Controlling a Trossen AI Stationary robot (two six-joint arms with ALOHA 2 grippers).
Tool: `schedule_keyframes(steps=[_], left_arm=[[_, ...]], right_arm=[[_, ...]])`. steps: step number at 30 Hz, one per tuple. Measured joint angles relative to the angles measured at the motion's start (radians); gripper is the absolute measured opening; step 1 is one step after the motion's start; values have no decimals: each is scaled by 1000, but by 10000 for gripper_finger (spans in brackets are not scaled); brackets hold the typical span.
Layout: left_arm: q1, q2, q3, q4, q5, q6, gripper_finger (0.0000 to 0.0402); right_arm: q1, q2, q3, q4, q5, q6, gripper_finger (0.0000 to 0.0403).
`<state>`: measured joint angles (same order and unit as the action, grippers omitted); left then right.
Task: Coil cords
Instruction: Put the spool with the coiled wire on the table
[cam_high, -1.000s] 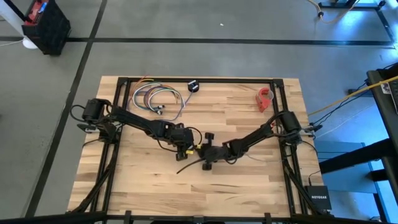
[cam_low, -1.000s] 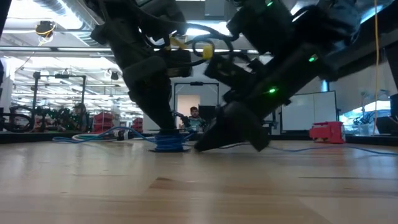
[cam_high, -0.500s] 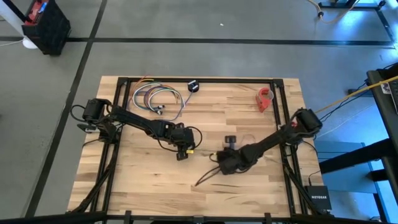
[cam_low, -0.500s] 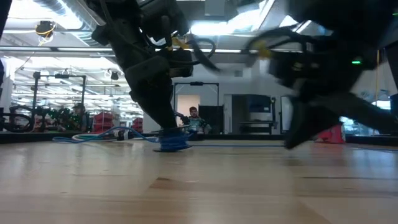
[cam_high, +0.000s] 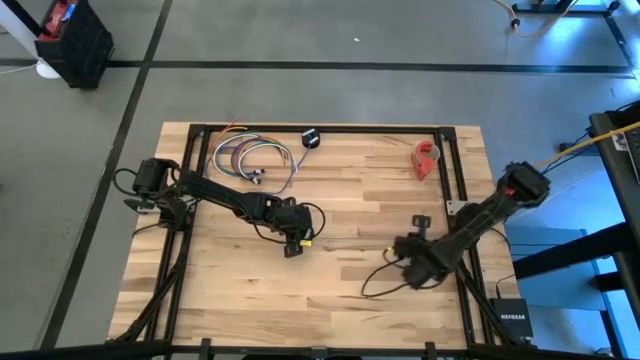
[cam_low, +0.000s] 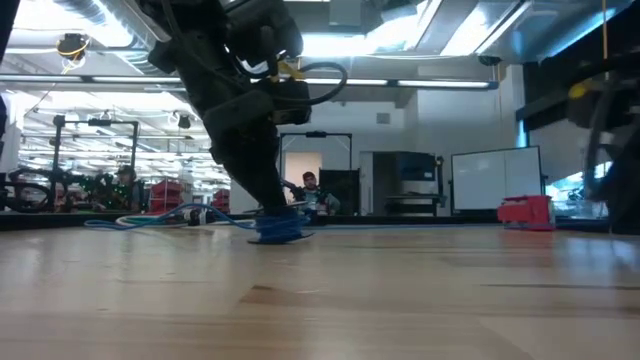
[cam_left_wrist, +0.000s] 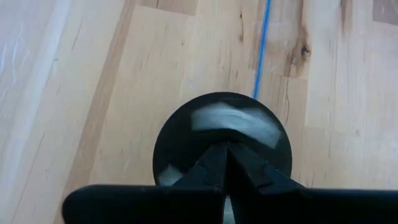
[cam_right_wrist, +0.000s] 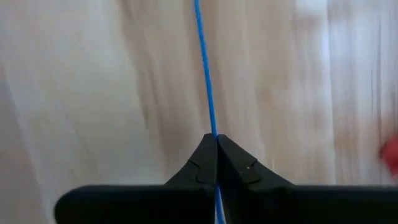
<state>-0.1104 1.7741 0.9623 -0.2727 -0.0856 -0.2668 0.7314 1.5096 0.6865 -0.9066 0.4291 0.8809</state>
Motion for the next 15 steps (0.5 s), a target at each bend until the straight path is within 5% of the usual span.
schedule_keyframes(steps=[7,15], left_arm=[[0,0,-1,-16,1,-8,0],[-1,0,-3,-38,7,-13,0]], right_arm=[[68,-164,-49,-118,-35,233,5],[-1,-193,-18,79,67,200,49]])
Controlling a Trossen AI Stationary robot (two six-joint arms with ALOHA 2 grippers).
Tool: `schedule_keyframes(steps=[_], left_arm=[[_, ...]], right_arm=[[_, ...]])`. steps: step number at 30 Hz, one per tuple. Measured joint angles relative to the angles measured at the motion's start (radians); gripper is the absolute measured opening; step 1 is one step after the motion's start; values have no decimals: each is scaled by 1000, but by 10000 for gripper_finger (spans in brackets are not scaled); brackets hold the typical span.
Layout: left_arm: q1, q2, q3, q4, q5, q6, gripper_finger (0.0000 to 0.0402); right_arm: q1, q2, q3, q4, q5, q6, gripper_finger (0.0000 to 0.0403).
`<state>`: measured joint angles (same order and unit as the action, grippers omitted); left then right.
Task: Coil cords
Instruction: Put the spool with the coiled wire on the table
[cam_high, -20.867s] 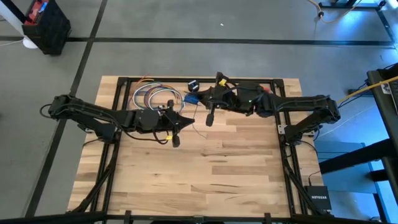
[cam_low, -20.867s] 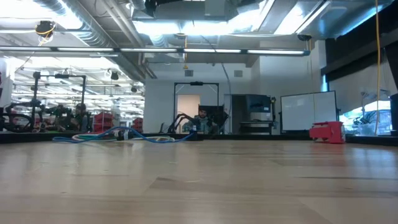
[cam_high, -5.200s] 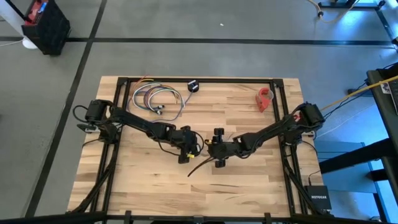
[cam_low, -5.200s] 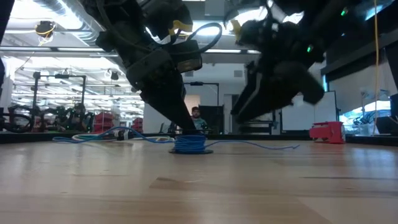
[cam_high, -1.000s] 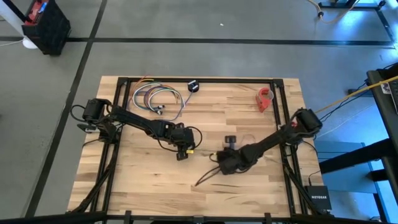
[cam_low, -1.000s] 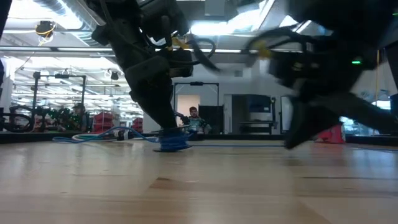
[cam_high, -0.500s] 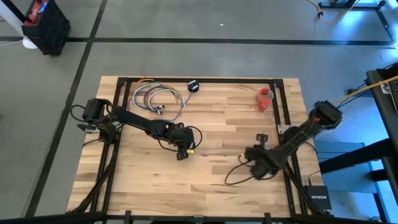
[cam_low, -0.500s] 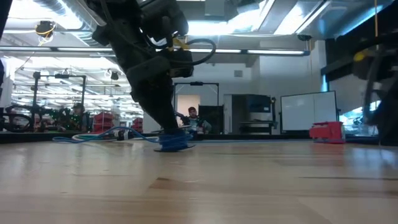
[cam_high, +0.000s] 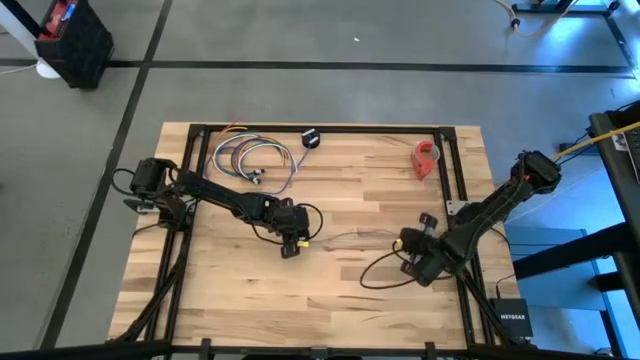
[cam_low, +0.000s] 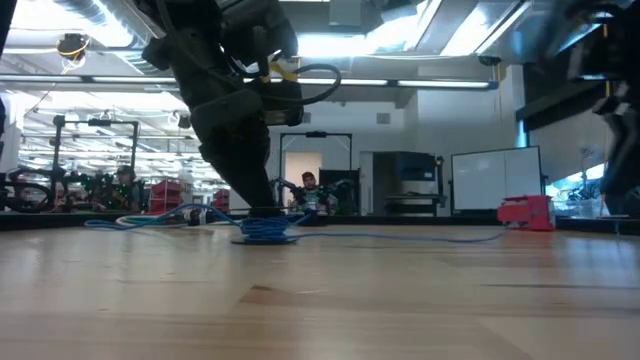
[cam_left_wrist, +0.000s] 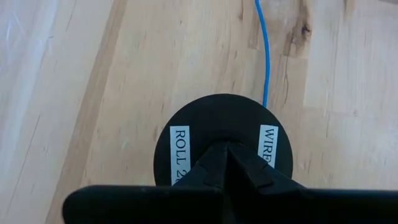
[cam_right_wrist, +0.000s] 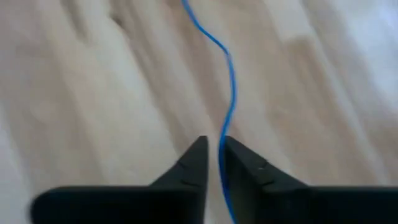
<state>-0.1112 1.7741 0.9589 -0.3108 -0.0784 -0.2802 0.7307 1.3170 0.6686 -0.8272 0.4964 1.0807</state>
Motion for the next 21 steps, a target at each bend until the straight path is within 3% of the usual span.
schedule_keyframes(steps=[5,10,16,21], left_arm=[[1,0,0,0,14,2,0],[1,0,0,2,16,2,0],[1,0,0,4,16,0,0],[1,0,0,5,16,3,0]], right_arm=[[-75,4,2,265,-1,-170,134],[-182,78,4,692,43,-578,191],[-338,256,5,1095,-69,-912,201],[-425,342,33,1075,-179,-931,194]])
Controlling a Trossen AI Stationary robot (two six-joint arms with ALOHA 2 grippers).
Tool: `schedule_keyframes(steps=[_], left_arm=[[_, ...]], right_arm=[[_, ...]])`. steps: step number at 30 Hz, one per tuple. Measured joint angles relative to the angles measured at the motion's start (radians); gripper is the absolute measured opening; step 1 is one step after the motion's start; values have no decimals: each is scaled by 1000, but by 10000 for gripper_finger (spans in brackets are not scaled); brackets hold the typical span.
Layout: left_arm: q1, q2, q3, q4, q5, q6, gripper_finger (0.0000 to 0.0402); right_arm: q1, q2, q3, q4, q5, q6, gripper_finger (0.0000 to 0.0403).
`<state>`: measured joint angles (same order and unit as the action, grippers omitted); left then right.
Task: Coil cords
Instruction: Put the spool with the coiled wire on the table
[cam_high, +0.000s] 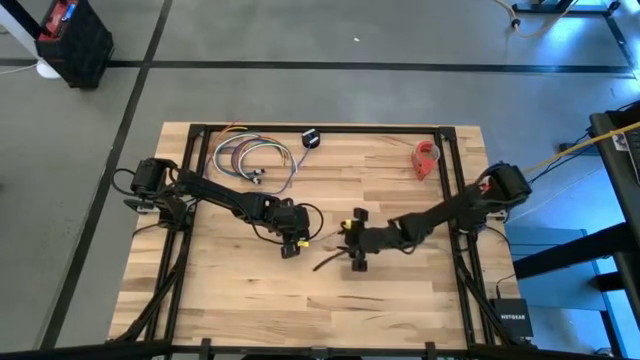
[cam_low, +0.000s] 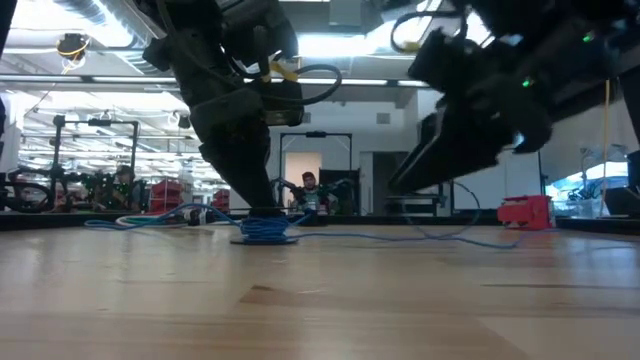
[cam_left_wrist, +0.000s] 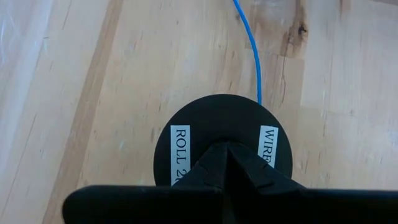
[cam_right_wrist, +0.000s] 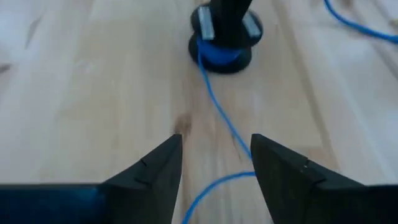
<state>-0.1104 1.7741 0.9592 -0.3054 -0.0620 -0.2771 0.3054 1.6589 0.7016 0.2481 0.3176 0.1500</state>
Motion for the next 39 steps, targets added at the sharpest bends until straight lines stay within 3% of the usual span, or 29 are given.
schedule_keyframes(steps=[4,6,9,14,17,19,22,25,28,33,39], left_arm=[[0,0,0,2,0,9,0],[0,0,0,2,1,3,0],[0,0,0,0,1,-2,0],[0,0,0,1,0,-2,0],[0,0,0,2,0,-1,0],[0,0,0,2,0,-1,0],[0,0,0,4,0,1,0],[0,0,0,6,0,3,0],[0,0,0,9,1,15,0],[0,0,0,11,1,19,0],[0,0,0,13,0,16,0]], right_arm=[[-43,59,30,128,-41,-53,194],[-49,74,65,81,-91,-94,193],[-39,64,160,-247,-123,-84,193],[4,50,374,-922,-162,76,193],[39,49,461,-1072,-120,108,193],[57,48,470,-993,-42,75,193],[67,60,418,-693,38,-45,193],[44,112,335,-350,54,-148,193],[0,191,284,-135,51,-158,193],[-75,319,274,-42,4,-153,193],[-124,369,281,31,-117,-158,182]])
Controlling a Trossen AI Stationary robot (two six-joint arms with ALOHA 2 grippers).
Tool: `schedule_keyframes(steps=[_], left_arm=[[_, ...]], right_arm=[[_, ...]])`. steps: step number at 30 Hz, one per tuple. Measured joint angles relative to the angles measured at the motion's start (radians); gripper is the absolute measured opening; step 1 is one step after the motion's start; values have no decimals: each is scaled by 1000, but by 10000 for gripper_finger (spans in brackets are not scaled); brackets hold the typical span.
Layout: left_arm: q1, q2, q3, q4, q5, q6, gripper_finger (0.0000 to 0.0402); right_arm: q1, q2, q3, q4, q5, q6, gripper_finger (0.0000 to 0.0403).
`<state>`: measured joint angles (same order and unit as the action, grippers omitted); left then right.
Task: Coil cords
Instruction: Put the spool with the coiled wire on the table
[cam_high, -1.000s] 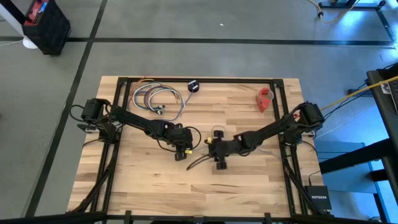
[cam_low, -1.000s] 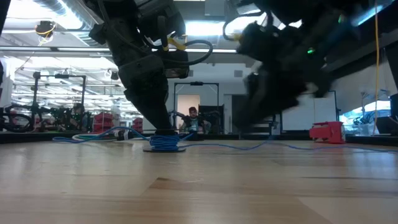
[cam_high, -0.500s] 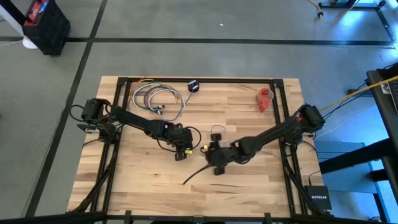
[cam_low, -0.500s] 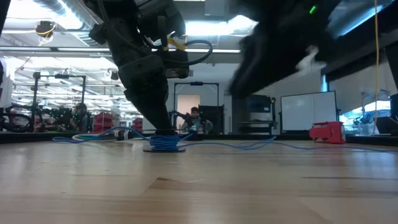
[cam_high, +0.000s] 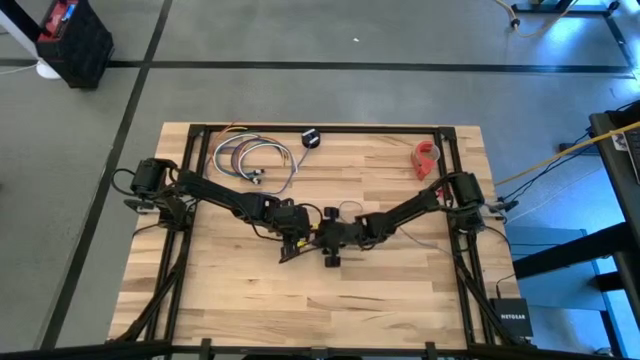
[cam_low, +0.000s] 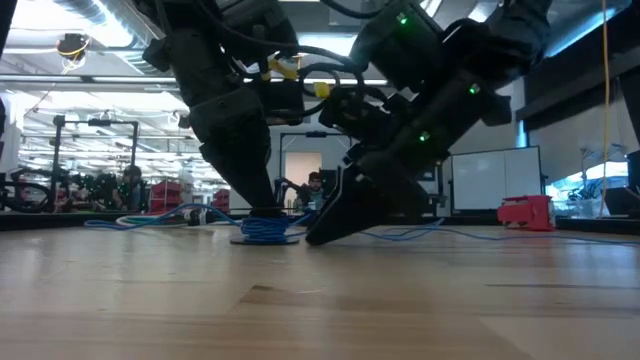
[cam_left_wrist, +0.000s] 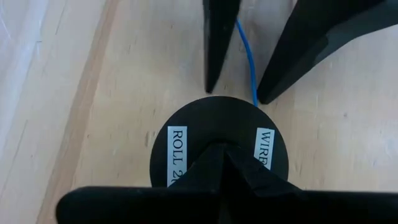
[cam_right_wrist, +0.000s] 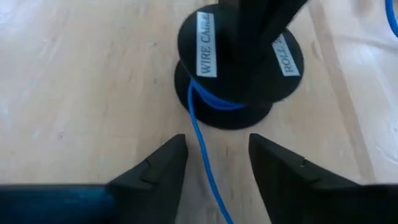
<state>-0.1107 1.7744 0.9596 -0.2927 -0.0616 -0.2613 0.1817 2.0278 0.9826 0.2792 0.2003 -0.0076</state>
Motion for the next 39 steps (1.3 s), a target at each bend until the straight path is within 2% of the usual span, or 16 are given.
schedule_keyframes(steps=[3,7,9,13,16,25,30,33,39], left_arm=[[0,0,0,0,0,-1,0],[0,0,0,-2,0,-1,0],[0,0,0,-2,0,-1,0],[0,0,3,6,-1,-13,0],[-1,0,3,12,-6,-16,0],[-5,-2,6,57,-5,-20,0],[-5,-2,4,78,0,-12,0],[-5,-1,2,82,1,-3,0],[8,-24,2,64,-114,-60,0]], right_arm=[[0,0,0,7,-3,-19,137],[4,0,1,-22,-14,-27,37],[15,-12,1,-48,-5,-29,12],[50,-72,-3,-184,98,-29,22],[81,-139,-4,-340,155,-20,8],[177,-269,-1,-710,224,164,6],[199,-272,-6,-708,220,187,10],[197,-260,-7,-669,181,179,7],[215,-256,-5,-646,91,177,5]])
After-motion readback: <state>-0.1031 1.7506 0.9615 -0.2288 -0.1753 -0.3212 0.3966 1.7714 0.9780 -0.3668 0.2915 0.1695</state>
